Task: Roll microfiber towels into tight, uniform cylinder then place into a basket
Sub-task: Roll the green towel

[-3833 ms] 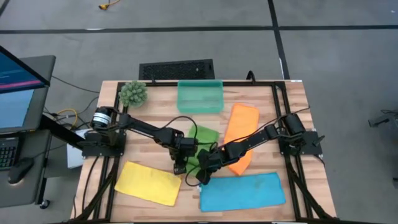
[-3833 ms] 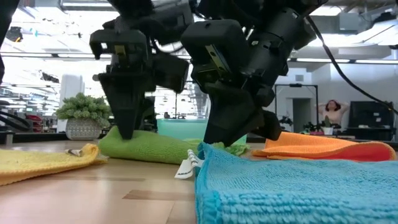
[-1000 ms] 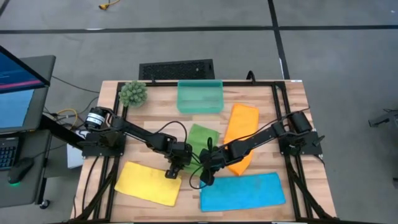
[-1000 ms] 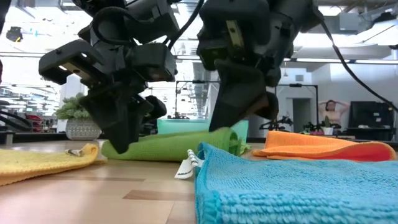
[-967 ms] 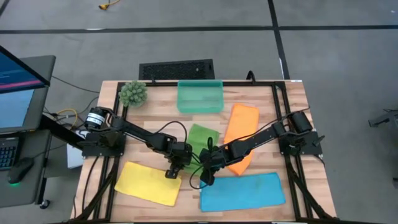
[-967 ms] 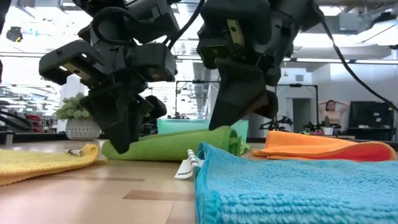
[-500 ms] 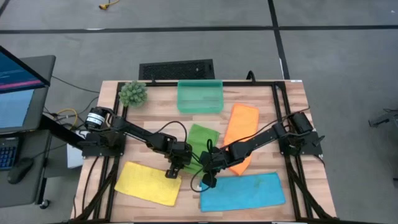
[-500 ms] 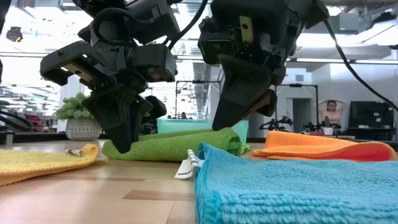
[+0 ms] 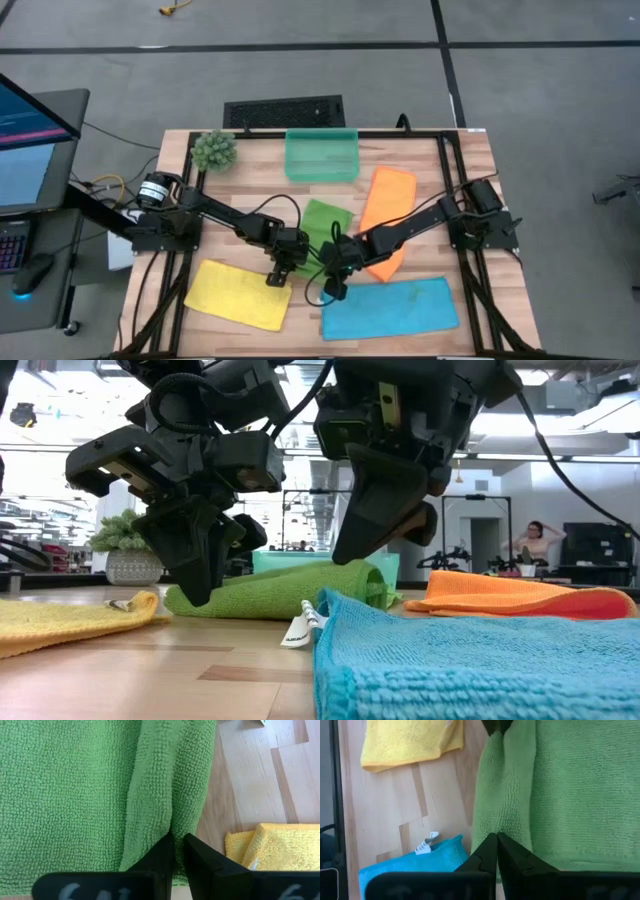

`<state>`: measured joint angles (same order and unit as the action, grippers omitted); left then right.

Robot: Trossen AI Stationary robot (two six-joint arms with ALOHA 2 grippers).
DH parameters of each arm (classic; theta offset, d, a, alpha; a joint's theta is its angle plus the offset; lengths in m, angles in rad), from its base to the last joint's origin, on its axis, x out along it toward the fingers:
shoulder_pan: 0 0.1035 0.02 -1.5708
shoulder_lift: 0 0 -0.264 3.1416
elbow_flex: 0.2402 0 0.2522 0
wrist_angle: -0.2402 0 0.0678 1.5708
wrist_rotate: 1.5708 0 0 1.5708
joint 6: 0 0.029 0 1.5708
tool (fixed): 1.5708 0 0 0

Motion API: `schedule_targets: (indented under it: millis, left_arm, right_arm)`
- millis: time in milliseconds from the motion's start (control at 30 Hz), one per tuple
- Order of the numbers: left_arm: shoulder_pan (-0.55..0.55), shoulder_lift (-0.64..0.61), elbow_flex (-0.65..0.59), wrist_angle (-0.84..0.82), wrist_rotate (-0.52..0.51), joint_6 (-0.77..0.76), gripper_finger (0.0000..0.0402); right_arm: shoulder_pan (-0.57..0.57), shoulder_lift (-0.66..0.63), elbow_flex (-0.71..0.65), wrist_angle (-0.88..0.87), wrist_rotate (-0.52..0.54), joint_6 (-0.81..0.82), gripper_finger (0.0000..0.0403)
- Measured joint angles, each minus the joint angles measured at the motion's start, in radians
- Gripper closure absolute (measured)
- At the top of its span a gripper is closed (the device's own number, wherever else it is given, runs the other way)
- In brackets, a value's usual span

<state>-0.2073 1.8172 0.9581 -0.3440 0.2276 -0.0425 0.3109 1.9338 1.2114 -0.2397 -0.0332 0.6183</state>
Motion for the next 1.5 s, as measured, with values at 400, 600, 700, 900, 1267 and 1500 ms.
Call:
schedule_targets:
  millis: [400,600,700,900,1267,1500]
  left_arm:
    - [0.000,0.000,0.000,0.000,-0.005,-0.007,0.0371]
    - [0.000,0.000,0.000,0.000,-0.005,-0.007,0.0371]
    - [0.000,0.000,0.000,-0.001,-0.005,-0.007,0.0371]
    - [0.000,0.000,0.000,-0.001,-0.006,-0.008,0.0371]
    - [0.000,0.000,0.000,0.000,-0.006,-0.016,0.0371]
    - [-0.002,0.000,-0.001,0.001,-0.024,-0.040,0.0371]
  right_arm:
    - [-0.063,-0.001,0.001,0.003,-0.074,0.017,0.0269]
    - [-0.075,-0.001,0.001,0.027,-0.155,0.044,0.0218]
    - [-0.051,-0.001,0.001,0.027,-0.177,0.047,0.0212]
    - [0.028,-0.053,0.002,0.033,-0.097,0.040,0.0222]
    - [0.110,-0.043,-0.001,0.040,0.117,-0.183,0.0241]
    - [0.085,0.015,-0.003,0.068,0.121,-0.128,0.0237]
